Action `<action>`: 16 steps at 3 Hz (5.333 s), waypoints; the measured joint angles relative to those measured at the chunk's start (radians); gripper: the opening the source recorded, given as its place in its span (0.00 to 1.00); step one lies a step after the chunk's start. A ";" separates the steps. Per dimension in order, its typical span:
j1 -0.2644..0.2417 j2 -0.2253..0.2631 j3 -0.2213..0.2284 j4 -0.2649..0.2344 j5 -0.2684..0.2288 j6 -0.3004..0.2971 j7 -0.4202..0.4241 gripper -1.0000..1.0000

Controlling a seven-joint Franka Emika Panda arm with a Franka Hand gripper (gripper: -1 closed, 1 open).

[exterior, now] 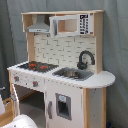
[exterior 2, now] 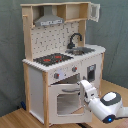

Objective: Play with the kitchen

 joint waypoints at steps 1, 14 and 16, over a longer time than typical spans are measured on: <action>0.007 0.000 -0.060 0.037 -0.029 -0.016 -0.084 1.00; 0.070 0.391 -0.392 0.029 0.336 -0.243 -1.261 1.00; 0.073 0.504 -0.386 0.028 0.422 -0.308 -1.395 1.00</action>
